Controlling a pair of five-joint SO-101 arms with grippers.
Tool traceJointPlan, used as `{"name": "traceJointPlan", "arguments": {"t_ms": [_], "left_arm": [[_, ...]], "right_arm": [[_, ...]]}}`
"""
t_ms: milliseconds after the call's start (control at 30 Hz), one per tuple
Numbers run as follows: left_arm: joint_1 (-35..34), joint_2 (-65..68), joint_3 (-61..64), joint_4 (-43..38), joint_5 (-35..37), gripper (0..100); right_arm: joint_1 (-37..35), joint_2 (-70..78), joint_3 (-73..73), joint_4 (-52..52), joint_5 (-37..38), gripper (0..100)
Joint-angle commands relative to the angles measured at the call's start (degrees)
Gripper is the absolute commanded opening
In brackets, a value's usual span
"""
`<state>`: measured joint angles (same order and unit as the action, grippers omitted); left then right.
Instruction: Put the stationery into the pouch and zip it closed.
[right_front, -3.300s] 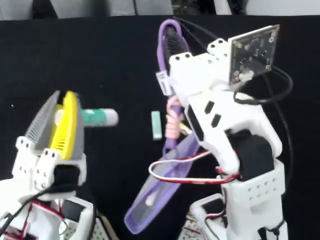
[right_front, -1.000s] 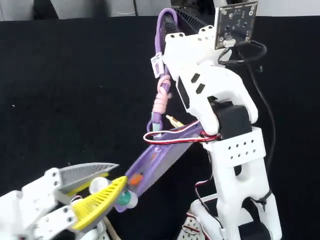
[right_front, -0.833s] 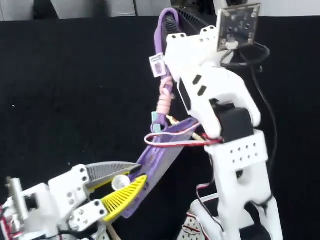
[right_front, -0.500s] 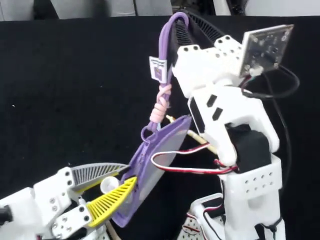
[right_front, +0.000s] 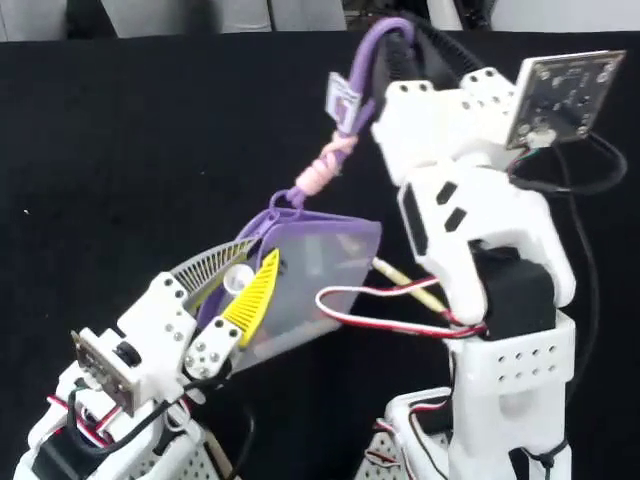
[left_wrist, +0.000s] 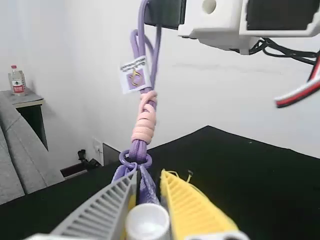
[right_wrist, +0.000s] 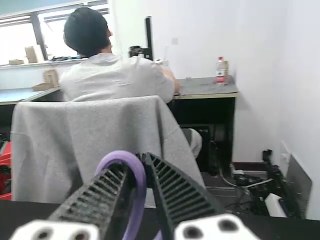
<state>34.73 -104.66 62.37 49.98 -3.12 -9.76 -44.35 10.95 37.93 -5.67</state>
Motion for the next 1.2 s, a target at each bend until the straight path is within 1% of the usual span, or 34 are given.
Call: {"name": "traceJointPlan", "arguments": {"t_ms": [0, 67, 100, 200, 233, 367, 500, 600, 733, 800, 900, 1033, 1167], "left_arm": [[1.7, 0.3, 2.5, -0.5, -0.9, 3], [2.4, 0.3, 2.9, -0.4, -0.8, 4], [2.2, 0.3, 2.9, -0.3, -0.2, 7], [0.6, 0.3, 2.3, -0.1, 6.9, 18], [-0.7, 0.4, 1.5, -0.1, 8.8, 20], [-3.7, 0.4, -2.6, -0.4, 10.0, 20], [-6.4, 0.4, -9.5, -0.3, 10.1, 20], [-9.2, 0.4, -14.8, -0.2, 12.4, 20], [-15.8, 0.4, -18.7, -0.1, 17.4, 19], [-18.8, 0.4, -17.9, -0.1, 20.2, 19], [-21.1, 0.4, -14.7, -0.1, 23.3, 19], [-21.6, 0.4, -10.2, -0.1, 23.7, 19], [-21.6, 0.4, -4.6, -0.4, 23.7, 19]], "right_arm": [[3.2, -2.0, -0.7, 0.0, -0.4, 1.1], [3.9, -2.1, -0.7, 0.3, -0.3, 1.1], [4.0, -2.1, -0.7, 0.3, -0.3, 1.1], [4.9, -2.1, -0.7, 0.4, -0.3, 1.1], [5.2, -2.0, -0.7, 0.4, -0.4, 1.1], [5.3, -2.0, -0.6, 0.4, -0.2, 1.1], [5.4, -2.0, -0.6, 0.4, -0.2, 1.1], [8.1, -2.0, -0.7, 0.4, -0.4, 1.1], [13.0, -2.0, -3.2, 1.7, -0.3, 1.1], [15.5, -2.0, -6.2, 2.9, -0.4, 1.1], [18.1, -1.7, -12.1, 4.2, -0.5, 1.1], [18.6, -1.5, -19.1, 5.4, -0.3, 1.1], [19.7, -1.5, -22.4, 4.8, -0.3, 1.1]]}}
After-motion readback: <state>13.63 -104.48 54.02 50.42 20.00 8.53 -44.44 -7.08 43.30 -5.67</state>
